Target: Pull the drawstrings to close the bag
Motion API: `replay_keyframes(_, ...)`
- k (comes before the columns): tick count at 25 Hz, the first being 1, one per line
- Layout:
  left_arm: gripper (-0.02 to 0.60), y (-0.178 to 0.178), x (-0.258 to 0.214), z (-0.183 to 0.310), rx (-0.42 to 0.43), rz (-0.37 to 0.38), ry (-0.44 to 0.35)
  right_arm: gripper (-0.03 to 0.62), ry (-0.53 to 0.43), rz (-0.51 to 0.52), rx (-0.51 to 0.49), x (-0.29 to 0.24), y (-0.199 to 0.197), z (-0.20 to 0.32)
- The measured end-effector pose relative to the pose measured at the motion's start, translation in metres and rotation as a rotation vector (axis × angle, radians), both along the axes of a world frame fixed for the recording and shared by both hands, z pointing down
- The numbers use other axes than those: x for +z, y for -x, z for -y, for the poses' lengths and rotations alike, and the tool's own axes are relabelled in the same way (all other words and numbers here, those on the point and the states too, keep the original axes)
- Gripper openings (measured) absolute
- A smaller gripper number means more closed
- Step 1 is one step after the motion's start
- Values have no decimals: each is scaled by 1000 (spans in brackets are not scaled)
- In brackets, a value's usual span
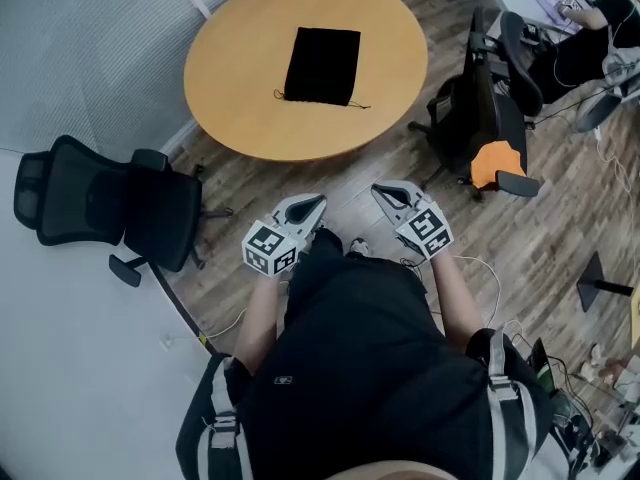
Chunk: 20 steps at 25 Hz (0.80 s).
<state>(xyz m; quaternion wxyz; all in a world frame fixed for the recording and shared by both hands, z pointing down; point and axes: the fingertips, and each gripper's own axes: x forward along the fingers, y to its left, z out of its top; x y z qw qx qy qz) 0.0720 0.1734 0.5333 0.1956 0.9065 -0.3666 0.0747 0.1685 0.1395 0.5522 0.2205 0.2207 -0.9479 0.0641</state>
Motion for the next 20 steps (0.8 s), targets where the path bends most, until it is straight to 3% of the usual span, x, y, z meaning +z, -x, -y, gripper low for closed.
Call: replay_keyframes(20,20,14,0,4,-122,-2,-5,60,8,5,-73,3,-3,0)
